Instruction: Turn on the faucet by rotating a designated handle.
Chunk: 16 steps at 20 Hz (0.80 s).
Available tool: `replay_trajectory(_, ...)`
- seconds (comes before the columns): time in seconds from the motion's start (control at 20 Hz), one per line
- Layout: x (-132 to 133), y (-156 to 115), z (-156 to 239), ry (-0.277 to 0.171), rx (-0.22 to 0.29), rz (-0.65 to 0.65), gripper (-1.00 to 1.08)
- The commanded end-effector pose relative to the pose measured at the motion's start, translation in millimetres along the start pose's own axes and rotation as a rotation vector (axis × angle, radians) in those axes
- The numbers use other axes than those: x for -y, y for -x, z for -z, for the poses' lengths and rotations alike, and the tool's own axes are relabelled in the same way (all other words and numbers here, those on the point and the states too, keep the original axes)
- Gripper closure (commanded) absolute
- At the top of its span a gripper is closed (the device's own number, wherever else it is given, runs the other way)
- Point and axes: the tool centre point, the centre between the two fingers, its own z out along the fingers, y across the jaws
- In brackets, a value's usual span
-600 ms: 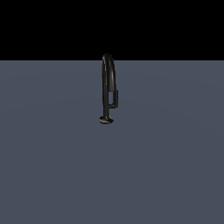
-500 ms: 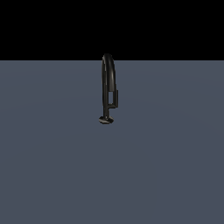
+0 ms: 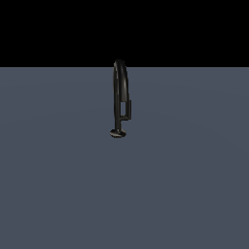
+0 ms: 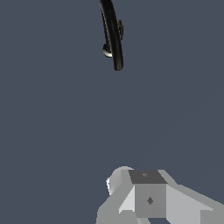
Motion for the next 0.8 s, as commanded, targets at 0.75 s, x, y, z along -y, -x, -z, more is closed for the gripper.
replay_trajectory(0.75, 14, -84, -15, -0.146, 0.194, -0.163, 1.08)
